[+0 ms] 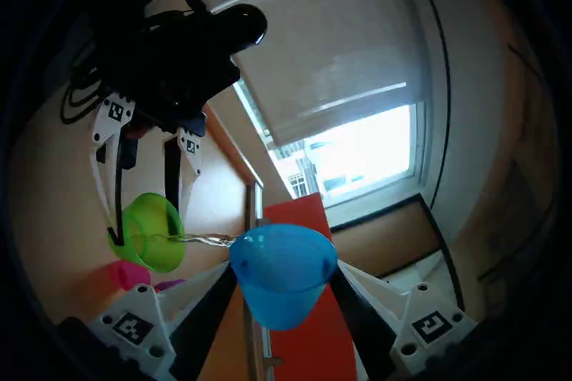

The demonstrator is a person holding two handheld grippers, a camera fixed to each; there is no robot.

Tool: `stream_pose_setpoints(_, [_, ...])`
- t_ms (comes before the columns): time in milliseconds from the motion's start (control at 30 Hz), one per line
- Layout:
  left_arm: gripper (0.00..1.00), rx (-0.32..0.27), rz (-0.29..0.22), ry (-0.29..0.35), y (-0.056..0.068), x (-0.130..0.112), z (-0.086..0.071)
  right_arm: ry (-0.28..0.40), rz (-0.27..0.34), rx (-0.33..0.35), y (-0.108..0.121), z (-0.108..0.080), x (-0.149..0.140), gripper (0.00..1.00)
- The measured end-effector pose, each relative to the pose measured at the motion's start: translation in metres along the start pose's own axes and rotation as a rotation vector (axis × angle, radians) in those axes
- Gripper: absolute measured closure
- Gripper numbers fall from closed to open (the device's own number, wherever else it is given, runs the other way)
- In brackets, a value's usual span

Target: Pour water

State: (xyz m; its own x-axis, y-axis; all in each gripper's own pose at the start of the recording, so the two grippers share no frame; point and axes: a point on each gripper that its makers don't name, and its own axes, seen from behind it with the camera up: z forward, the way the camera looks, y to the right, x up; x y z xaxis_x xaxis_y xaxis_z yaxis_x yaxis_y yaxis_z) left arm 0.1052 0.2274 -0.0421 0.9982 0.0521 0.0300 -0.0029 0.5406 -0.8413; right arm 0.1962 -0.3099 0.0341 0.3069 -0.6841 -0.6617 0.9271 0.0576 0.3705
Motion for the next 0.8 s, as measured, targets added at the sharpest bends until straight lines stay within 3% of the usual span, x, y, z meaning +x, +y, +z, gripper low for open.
stream_pose_setpoints(800, [0.13,0.005,-0.002,0.005,-0.0022,-0.0014,-0.0017,-0.002,-0.066,-0.009,0.0039,0.0037,-0.001,0.1])
